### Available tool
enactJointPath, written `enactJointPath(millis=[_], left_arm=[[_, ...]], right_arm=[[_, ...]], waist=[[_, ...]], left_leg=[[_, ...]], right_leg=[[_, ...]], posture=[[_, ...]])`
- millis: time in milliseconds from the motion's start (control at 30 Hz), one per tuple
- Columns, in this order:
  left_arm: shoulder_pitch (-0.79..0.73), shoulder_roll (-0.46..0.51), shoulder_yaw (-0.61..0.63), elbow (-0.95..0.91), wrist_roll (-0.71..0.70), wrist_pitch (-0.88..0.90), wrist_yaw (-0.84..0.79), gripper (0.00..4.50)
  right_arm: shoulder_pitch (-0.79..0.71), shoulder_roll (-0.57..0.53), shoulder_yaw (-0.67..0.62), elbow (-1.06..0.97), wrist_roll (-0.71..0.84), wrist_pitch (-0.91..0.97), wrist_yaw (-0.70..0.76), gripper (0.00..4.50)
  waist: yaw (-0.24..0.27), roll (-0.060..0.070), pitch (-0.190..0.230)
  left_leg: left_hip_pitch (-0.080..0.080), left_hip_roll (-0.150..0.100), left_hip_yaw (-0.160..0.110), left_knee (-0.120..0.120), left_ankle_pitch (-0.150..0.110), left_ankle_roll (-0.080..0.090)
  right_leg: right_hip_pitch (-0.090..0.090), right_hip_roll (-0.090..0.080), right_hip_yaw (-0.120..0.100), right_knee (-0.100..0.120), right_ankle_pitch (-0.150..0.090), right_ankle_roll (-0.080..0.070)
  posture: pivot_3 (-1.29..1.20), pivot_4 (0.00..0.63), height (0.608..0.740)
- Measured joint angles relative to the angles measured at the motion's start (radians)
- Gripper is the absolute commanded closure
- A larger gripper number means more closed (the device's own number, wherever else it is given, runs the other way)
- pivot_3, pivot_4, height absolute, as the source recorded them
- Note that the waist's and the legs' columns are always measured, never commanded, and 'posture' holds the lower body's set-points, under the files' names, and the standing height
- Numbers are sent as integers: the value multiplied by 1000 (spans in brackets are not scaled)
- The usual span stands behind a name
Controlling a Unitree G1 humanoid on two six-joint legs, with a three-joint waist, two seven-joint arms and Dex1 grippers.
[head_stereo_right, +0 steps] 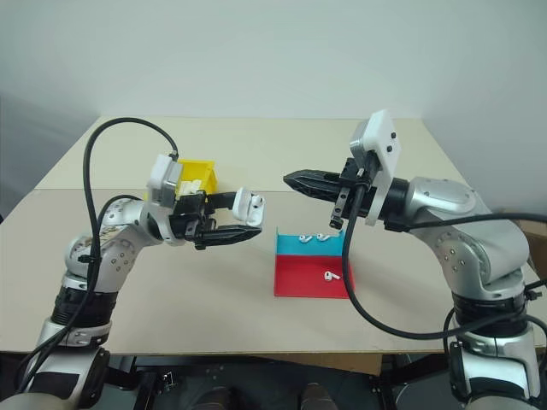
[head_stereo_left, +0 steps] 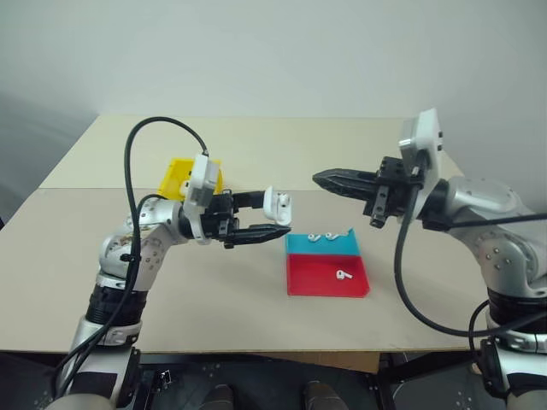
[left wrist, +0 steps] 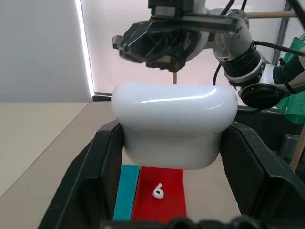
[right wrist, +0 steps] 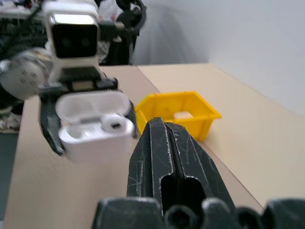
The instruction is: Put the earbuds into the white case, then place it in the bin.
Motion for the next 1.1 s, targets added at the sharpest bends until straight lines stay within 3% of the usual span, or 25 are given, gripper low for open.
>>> enactJointPath(millis=[67,200,367,567,733,800,933,1100], left_arm=[[7,21,15,-5,-5,0,0,1734],[30,63,46,-33,-10,3,-6,1734],[64,83,66,-79,-28,8,0,1734],[125,101,94,-166,-52,30,51,1734],[170,123,123,-218,-76,48,88,1734],[178,134,131,-236,-85,50,99,1734],[194,145,140,-265,-93,52,121,1734],[203,158,143,-278,-114,67,137,1734]], right_arm=[[-16,-35,59,68,-98,-69,53,3861],[-94,-85,285,336,-413,-356,196,2494],[-237,-23,486,760,-710,-749,328,744],[-401,94,559,1141,-872,-1043,410,744],[-472,170,595,1367,-988,-1192,392,744],[-491,184,606,1422,-1034,-1231,366,744],[-521,209,611,1500,-1097,-1271,313,1558],[-538,227,607,1537,-1128,-1274,283,1558]], waist=[[-1,0,0],[-4,0,0],[-3,0,1],[-9,0,1],[-13,1,2],[-14,1,2],[-22,1,2],[-26,1,2]], left_leg=[[0,0,0,0,0,0],[0,0,0,0,0,0],[-1,0,1,0,0,0],[-1,1,0,-1,0,0],[-1,1,0,-1,0,-1],[-1,1,0,-1,0,-1],[0,1,0,-1,0,-1],[3,1,0,-1,1,-1]], right_leg=[[0,0,0,-1,0,0],[0,0,0,-1,0,0],[-1,0,0,-1,0,0],[0,0,0,-3,1,-1],[0,0,-1,-3,2,-1],[0,0,-1,-2,2,-1],[0,0,-1,-2,2,-1],[1,0,0,1,2,-1]], posture=[[0,150,740],[0,150,740],[0,150,740],[0,150,740],[0,150,740],[0,150,740],[0,150,740],[0,150,740]])
